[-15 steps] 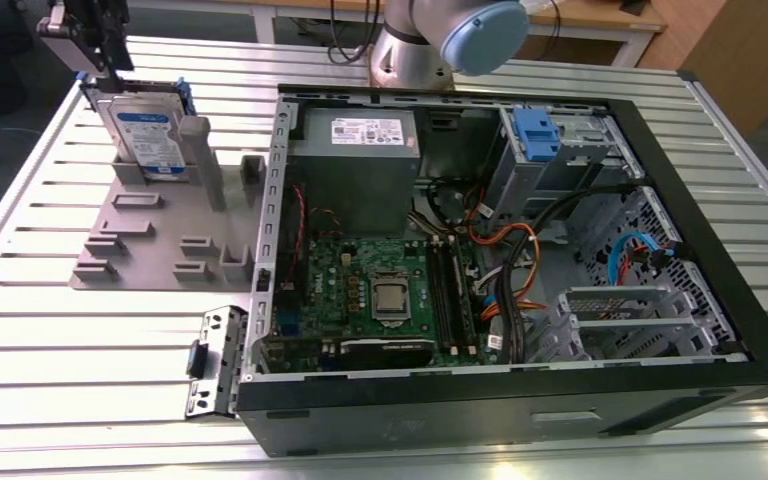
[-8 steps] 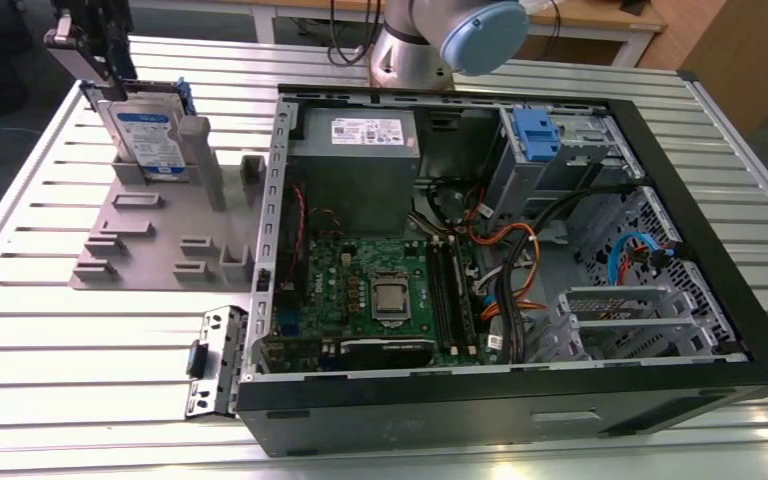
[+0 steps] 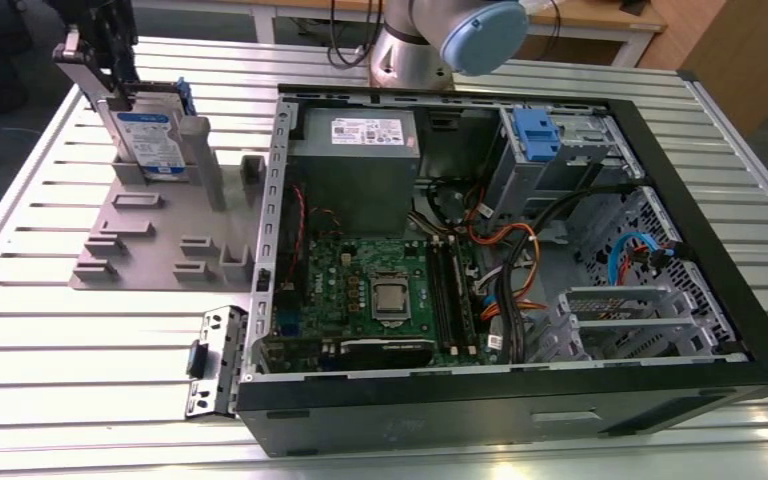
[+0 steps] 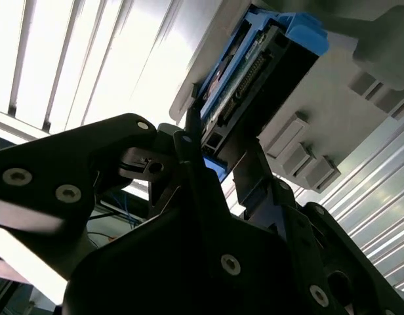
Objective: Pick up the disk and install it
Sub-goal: 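Pick up the disk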
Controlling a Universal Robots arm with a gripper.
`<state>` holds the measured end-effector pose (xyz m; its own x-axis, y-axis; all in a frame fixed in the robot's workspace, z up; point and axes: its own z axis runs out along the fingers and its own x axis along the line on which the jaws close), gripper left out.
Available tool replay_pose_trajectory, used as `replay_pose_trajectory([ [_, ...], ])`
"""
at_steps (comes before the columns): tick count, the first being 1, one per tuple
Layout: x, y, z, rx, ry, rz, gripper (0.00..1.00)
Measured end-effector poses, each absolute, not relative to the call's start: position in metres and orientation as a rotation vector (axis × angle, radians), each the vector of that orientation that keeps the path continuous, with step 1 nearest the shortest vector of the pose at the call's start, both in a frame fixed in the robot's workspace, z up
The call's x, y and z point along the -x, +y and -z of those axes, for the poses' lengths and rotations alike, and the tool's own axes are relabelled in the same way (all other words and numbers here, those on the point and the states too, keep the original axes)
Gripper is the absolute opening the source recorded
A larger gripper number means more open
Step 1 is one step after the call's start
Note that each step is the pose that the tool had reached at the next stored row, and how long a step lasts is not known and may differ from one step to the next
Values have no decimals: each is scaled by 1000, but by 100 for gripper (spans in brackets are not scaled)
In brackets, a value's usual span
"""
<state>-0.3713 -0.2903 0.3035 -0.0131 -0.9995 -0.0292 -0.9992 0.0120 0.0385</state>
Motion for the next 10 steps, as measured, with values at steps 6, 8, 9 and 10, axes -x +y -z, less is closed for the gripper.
replay_pose_trajectory([
  [6,372,-289,-292,-2202,-2231,75,47],
  [8,372,-289,-289,-2202,-2230,75,47],
  [9,372,-289,-287,-2202,-2230,75,47],
  [10,372,-289,-285,-2203,-2230,75,47],
])
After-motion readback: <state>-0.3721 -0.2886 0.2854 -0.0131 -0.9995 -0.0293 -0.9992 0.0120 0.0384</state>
